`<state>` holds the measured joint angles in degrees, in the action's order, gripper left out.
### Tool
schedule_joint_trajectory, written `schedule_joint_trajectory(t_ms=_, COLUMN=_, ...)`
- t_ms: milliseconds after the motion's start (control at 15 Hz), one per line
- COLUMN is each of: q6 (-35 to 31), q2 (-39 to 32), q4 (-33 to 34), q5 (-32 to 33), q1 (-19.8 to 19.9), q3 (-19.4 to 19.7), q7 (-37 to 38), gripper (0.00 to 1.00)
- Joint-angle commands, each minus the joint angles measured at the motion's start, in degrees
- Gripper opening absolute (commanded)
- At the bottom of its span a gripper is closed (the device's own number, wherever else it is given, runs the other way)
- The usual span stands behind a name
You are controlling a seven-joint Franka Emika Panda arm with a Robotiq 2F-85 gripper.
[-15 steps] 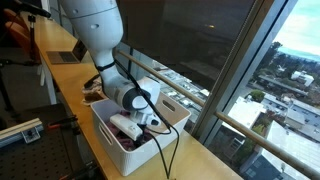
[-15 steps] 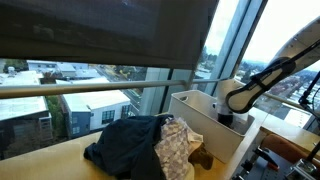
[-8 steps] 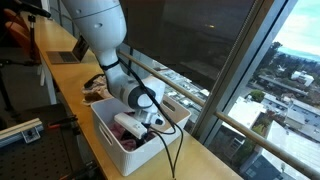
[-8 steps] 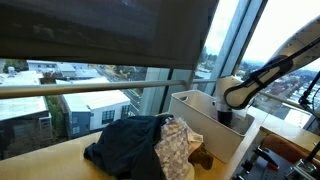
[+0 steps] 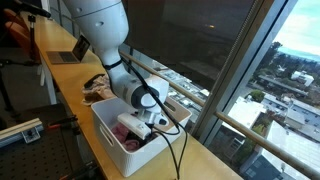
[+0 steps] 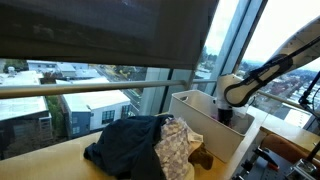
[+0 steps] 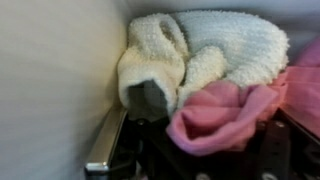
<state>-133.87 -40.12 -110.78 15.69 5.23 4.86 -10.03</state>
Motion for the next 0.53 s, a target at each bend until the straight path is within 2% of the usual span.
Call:
schedule_joint_trajectory(t_ms=0, q6=2.21, q2=1.94, q4=0.4, q5=-1.34, q1=1.26, q3=-0.53, q7=-2.53, gripper=0.01)
schedule_joint_trajectory(t_ms=467, q6=5.86, q2=12.62, q4=-1.25, q5=-5.59, q1=1.01, q3=-3.87, q7=-6.41, gripper=0.01)
